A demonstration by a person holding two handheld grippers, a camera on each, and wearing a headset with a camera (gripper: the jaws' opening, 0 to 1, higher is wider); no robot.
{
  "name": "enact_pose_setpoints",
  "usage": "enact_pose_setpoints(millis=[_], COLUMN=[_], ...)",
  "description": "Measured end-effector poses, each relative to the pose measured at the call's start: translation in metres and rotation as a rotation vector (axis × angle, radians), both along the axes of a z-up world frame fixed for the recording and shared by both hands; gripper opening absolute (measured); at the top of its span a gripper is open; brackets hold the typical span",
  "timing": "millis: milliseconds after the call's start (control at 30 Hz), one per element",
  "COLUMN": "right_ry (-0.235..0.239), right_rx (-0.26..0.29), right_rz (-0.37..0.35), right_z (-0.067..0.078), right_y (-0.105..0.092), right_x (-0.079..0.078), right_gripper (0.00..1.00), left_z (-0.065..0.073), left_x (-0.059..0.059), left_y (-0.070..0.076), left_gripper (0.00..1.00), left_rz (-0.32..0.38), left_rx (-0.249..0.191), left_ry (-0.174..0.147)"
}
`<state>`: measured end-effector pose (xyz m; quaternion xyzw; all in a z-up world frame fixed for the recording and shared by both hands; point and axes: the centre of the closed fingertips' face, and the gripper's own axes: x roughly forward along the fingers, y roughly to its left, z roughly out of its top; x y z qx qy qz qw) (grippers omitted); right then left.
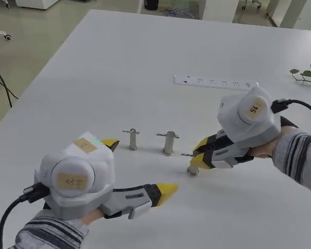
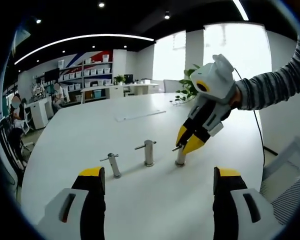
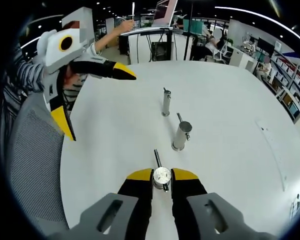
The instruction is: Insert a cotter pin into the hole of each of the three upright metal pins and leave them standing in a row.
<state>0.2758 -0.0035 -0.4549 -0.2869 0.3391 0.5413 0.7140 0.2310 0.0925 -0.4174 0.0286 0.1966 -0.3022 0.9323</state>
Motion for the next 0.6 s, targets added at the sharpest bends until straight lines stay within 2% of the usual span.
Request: enact_pose_setpoints(millis=[100, 233, 300, 333, 600], right_ry=[-0.008, -0.008, -0.006, -0.008, -0.016], right_rx=[-0.015, -0.023, -0.026, -0.029, -0.042], right_rz=[-0.006, -0.012, -0.015, -0.008, -0.002], right_z=[-0.002, -0.002, -0.002, -0.002, 0.002], right_y=[-0.009, -0.013, -0.014, -0.015, -0.02], right_x=[0.01, 0.015, 0.016, 0.018, 0.03], right_gripper=[0.08, 0.08, 0.08, 0.08, 0.08], left_z=[-0.001, -0.003, -0.003, -0.001, -0.007], left_x=[0.0, 0.0, 0.002, 0.003, 0.002], left_y=[0.004, 0.009, 0.012, 0.013, 0.011], left_gripper=[0.92, 0.94, 0.94, 0.94, 0.96], left_rz=[0.009, 0.015, 0.029, 0.037, 0.02], left_rx=[0.007, 0.023, 0.028, 0.028, 0.066], left_ry=[0.007, 0.01, -0.001, -0.021, -0.017])
